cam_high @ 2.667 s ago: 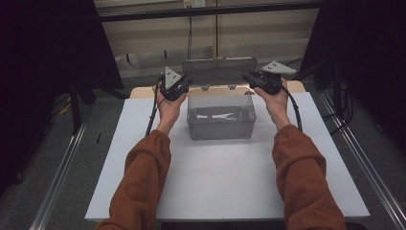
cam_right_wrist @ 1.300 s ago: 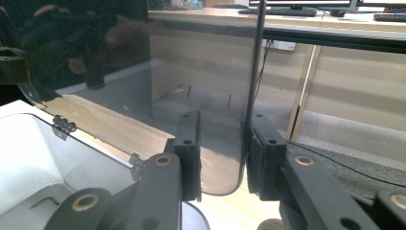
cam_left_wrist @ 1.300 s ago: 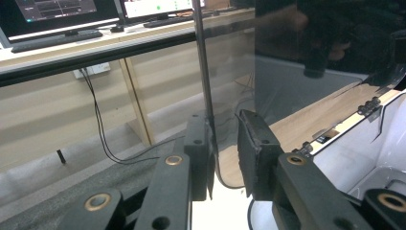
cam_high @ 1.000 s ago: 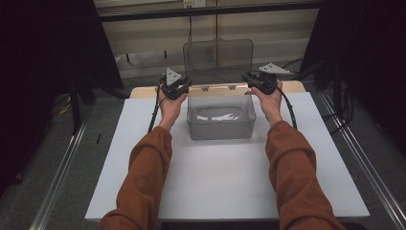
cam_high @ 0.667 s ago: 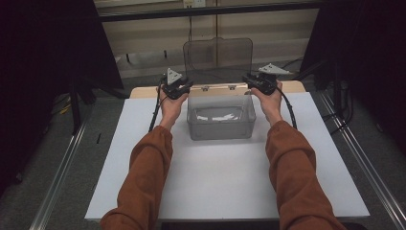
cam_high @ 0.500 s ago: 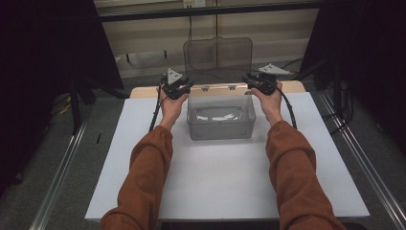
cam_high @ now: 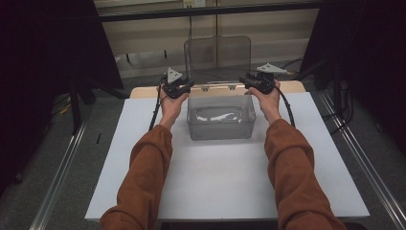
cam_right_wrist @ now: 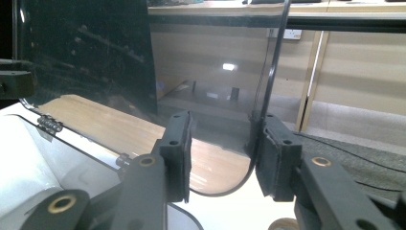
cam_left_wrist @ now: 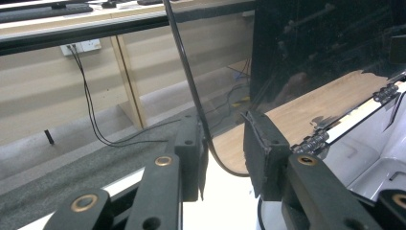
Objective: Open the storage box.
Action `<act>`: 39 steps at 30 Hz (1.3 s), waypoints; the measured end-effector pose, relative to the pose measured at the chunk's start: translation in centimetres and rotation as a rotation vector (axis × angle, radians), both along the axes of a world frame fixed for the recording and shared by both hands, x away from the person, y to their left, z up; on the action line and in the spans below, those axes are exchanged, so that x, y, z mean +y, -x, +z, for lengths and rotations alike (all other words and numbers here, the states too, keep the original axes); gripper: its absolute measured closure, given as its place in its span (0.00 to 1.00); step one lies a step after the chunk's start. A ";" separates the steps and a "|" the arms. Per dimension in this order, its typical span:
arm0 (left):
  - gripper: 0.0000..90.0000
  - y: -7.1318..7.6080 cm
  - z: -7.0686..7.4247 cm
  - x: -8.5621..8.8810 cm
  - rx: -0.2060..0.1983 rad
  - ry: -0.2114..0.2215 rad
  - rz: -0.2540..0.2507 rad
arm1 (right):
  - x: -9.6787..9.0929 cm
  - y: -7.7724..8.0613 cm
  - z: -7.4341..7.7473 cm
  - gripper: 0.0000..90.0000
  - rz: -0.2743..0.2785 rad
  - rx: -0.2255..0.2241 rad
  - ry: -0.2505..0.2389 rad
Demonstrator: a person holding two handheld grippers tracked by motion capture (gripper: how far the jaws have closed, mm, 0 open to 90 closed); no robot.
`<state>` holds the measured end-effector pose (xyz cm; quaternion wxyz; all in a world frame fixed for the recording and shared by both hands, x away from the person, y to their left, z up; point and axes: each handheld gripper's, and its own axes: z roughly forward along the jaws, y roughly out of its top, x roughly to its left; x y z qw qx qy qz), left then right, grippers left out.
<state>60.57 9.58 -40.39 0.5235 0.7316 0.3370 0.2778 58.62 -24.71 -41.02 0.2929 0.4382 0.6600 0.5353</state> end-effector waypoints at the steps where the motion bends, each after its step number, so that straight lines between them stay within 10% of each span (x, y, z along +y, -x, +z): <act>1: 0.76 -0.1 0.0 0.0 0.004 0.005 -0.001 | 0.0 0.0 0.0 0.67 -0.001 0.001 -0.002; 39: 0.67 -1.4 0.6 -0.3 0.213 0.051 0.020 | 0.1 -1.3 0.2 0.60 -0.004 0.147 -0.054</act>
